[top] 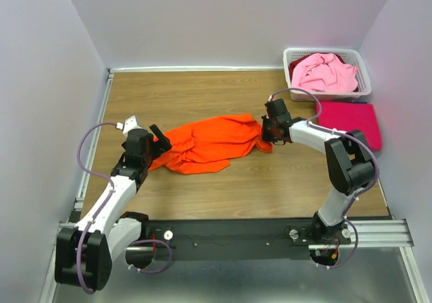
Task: Fold and stack the t-shirts
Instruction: Flatten the tshirt out
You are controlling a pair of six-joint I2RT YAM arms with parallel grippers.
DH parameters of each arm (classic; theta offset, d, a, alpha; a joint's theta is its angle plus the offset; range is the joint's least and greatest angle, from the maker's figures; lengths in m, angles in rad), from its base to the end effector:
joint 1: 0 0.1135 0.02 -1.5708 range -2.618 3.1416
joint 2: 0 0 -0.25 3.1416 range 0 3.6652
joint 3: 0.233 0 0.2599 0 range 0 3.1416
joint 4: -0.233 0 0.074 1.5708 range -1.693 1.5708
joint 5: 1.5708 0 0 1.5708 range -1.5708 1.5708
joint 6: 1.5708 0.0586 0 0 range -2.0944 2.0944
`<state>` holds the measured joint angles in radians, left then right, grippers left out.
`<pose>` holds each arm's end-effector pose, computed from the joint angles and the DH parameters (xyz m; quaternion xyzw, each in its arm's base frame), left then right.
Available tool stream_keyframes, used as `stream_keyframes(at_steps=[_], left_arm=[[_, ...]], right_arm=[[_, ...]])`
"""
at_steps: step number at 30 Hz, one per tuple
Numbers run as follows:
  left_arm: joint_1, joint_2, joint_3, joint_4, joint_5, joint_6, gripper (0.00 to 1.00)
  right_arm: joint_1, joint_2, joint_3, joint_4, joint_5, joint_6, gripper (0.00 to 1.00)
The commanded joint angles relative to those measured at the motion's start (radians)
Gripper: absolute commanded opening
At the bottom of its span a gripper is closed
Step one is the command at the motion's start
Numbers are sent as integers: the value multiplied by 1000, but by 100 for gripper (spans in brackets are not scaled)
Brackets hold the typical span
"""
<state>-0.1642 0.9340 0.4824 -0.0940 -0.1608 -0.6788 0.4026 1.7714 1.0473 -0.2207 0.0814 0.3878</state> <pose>0.2361 -0.0296 0.1897 -0.2591 0.8300 -0.1361 0.4747 0.3483 0.1432 0.1286 0.0055 0.9507 0.0827 0.2989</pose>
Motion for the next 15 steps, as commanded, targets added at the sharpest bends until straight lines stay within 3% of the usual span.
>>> stream_keyframes(at_steps=[1, 6, 9, 15], left_arm=[[6, 84, 16, 16, 111, 22, 99], [5, 219, 74, -59, 276, 30, 95], [5, 267, 87, -121, 238, -2, 95], [15, 172, 27, -110, 101, -143, 93]], right_arm=[[12, -24, -30, 14, -12, 16, 1], [13, -20, -44, 29, -29, 19, 1], [12, -21, -50, 37, -37, 17, 1], [12, -30, -64, 44, -25, 10, 1]])
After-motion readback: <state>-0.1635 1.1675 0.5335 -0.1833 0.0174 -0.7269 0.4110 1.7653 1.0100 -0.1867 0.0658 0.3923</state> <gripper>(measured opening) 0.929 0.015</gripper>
